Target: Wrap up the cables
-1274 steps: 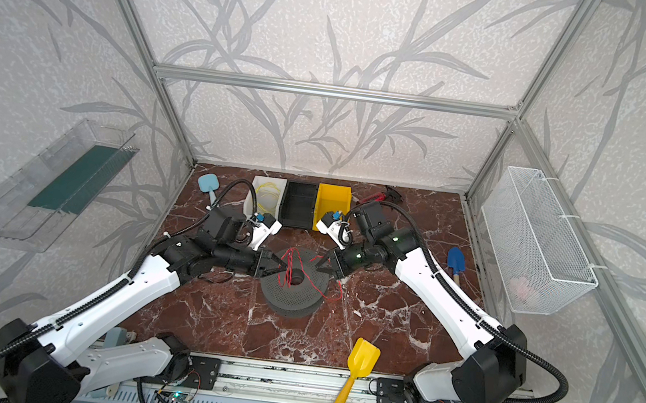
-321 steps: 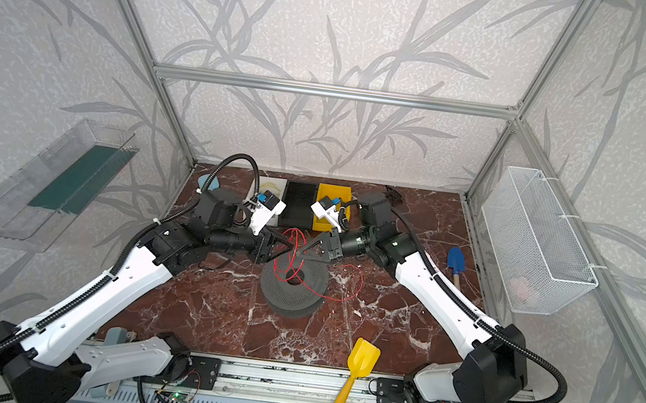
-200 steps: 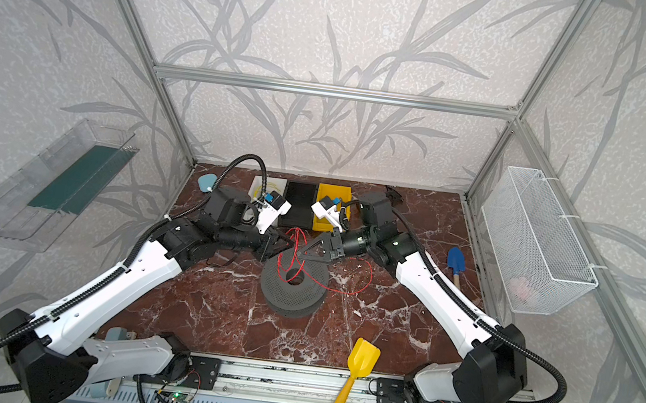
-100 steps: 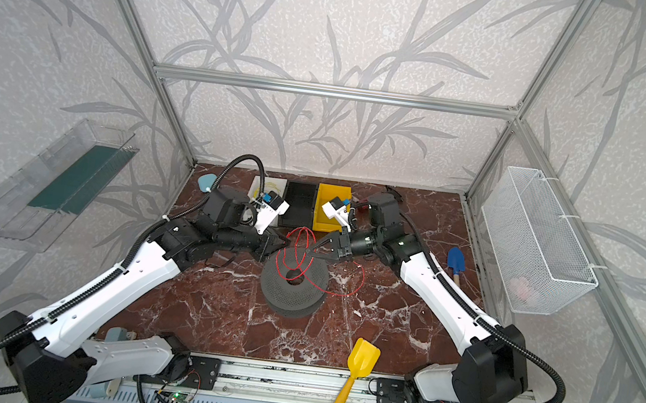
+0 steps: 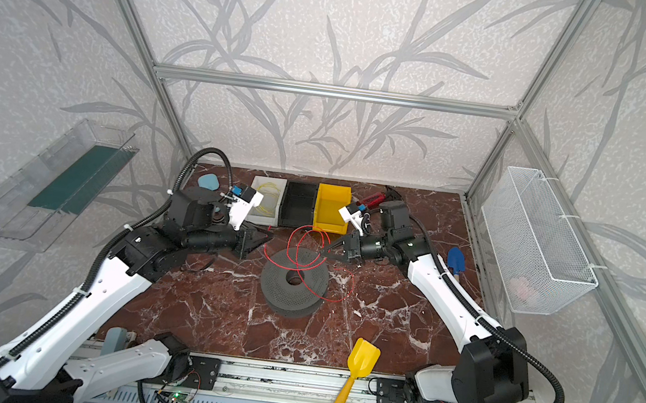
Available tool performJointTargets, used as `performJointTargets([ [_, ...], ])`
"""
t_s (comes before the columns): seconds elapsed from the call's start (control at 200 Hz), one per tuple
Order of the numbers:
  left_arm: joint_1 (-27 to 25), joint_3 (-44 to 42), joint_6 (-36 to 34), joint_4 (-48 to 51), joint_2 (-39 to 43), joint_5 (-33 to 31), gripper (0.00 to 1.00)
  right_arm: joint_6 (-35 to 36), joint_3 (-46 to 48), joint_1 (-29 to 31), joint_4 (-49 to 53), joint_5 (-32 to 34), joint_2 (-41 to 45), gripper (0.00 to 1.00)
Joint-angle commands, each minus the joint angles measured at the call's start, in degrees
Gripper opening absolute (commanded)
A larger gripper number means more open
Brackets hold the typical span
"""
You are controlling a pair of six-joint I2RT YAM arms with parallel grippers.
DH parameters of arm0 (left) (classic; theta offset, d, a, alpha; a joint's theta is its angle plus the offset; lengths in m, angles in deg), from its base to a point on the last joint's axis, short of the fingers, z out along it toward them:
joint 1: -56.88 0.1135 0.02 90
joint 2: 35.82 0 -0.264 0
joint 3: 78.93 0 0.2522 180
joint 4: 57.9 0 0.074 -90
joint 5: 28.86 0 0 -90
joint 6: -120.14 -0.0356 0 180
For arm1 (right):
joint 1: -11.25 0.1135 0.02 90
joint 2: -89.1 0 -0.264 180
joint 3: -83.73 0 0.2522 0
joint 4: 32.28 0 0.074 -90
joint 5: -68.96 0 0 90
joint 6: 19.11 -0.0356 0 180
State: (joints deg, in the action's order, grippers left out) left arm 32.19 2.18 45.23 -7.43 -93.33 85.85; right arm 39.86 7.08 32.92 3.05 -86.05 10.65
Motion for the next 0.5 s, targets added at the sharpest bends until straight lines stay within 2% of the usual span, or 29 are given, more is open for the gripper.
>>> performJointTargets([
  [0.0, 6.88, 0.95, 5.06, 2.78, 3.77, -5.64, 0.0, 8.27, -1.57, -2.57, 10.79, 11.9, 2.5, 0.0],
  [0.075, 12.72, 1.96, 8.99, 1.06, 4.46, 0.7, 0.0, 11.36, -3.08, -2.6, 15.03, 18.35, 3.02, 0.0],
  [0.2, 14.4, 5.46, 13.7, -1.74, 1.37, 12.73, 0.0, 8.66, -2.92, -2.06, 8.6, 12.13, 3.31, 0.0],
  [0.235, 14.4, 6.3, 15.19, -2.46, 0.35, 14.93, 0.0, 8.12, -3.06, -1.48, 6.81, 10.85, 3.34, 0.1],
  [0.305, 14.32, 7.12, 17.57, -4.09, -0.91, 17.61, 0.0, 8.13, -3.83, -0.14, 5.02, 9.79, 3.84, 0.4],
  [0.345, 14.32, 7.75, 18.4, -4.17, -1.48, 17.9, 0.0, 8.59, -3.9, 0.37, 4.51, 9.7, 4.58, 0.53],
  [0.4, 14.31, 8.76, 18.84, -3.79, -2.31, 17.96, 0.0, 9.63, -4.0, 0.4, 4.73, 9.98, 5.9, 0.61],
  [0.495, 14.29, 10.88, 19.47, -2.53, -4.07, 18.07, 0.0, 12.12, -3.21, -0.66, 7.51, 14.89, 9.8, 0.67],
])
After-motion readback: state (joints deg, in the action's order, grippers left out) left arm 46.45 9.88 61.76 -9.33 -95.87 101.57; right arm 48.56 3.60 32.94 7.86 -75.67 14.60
